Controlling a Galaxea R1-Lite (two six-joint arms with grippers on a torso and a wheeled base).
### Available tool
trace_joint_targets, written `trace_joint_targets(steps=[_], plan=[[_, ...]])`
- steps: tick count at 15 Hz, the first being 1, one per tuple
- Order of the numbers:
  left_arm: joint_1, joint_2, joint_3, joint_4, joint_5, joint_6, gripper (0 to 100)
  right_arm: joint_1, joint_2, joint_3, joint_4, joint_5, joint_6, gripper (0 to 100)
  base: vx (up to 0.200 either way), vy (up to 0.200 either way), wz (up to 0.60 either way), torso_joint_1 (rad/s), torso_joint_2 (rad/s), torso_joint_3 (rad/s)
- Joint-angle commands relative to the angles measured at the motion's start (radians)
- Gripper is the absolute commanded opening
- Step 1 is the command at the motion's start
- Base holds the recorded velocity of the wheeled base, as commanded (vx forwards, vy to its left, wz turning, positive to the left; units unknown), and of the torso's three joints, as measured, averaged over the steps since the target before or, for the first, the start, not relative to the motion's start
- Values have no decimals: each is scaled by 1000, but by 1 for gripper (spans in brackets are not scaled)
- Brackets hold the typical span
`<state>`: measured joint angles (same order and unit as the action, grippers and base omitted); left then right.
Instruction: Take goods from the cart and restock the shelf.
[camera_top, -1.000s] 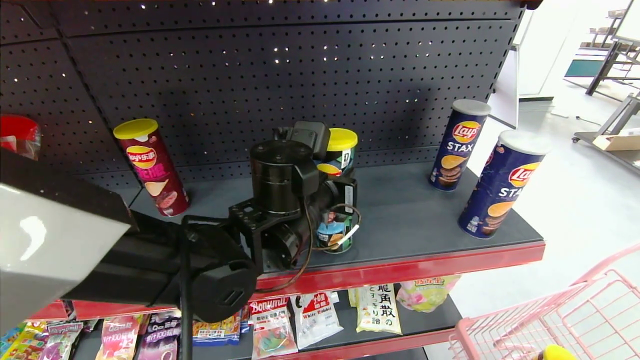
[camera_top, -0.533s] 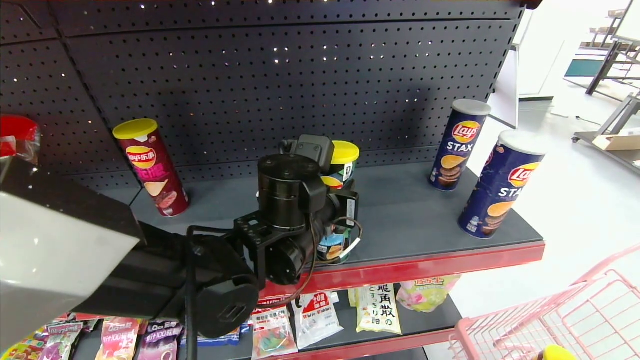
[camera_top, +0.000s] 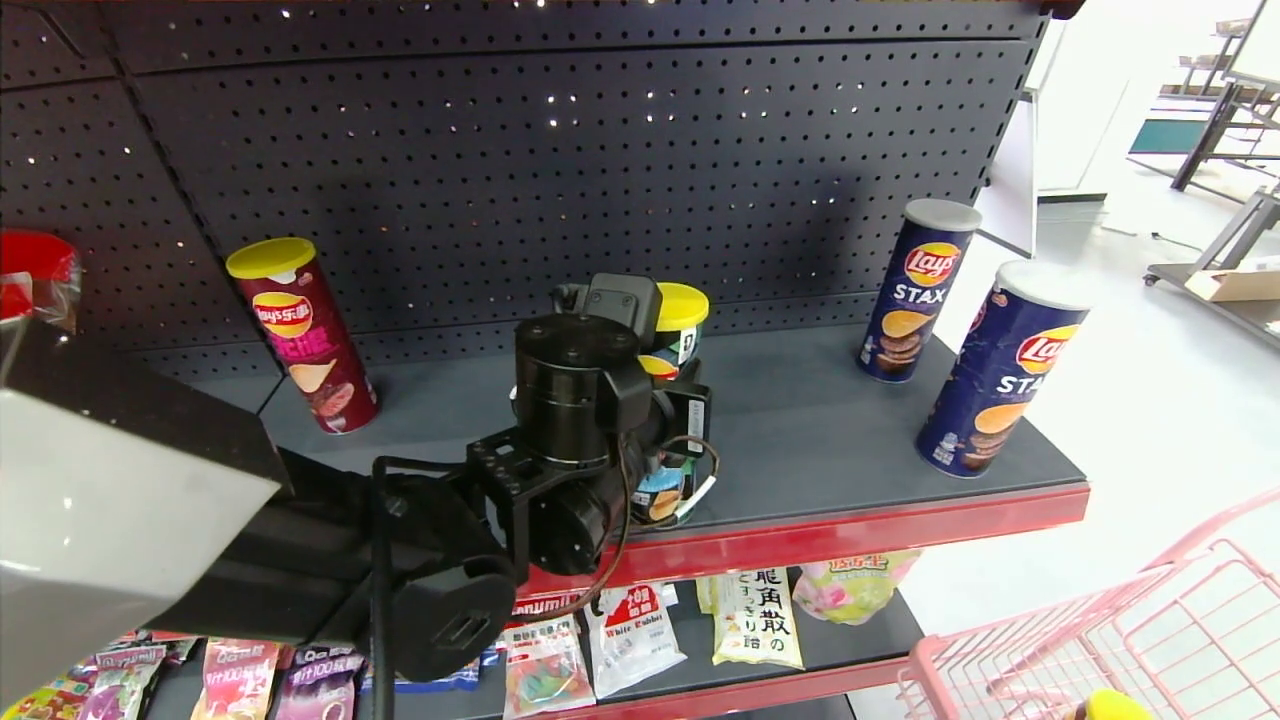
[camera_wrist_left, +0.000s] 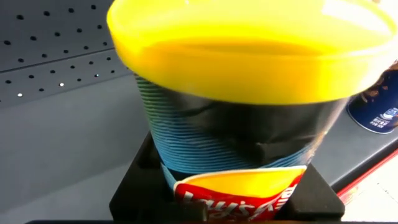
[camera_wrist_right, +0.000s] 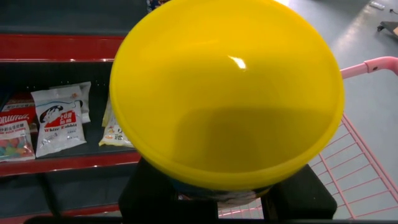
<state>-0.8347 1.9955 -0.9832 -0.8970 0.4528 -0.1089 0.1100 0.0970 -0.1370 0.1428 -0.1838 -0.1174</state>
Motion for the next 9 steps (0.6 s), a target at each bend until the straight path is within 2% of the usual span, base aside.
trace_joint_targets(steps=[1, 9], plan=[[0, -9, 20, 3, 15, 2, 0, 0, 0, 0, 0, 0, -1, 0, 0, 0, 0, 0, 0, 0], [-3, -17, 20, 4, 35, 2, 0, 0, 0, 2, 1, 0, 1, 0, 0, 0, 0, 0, 0, 0]])
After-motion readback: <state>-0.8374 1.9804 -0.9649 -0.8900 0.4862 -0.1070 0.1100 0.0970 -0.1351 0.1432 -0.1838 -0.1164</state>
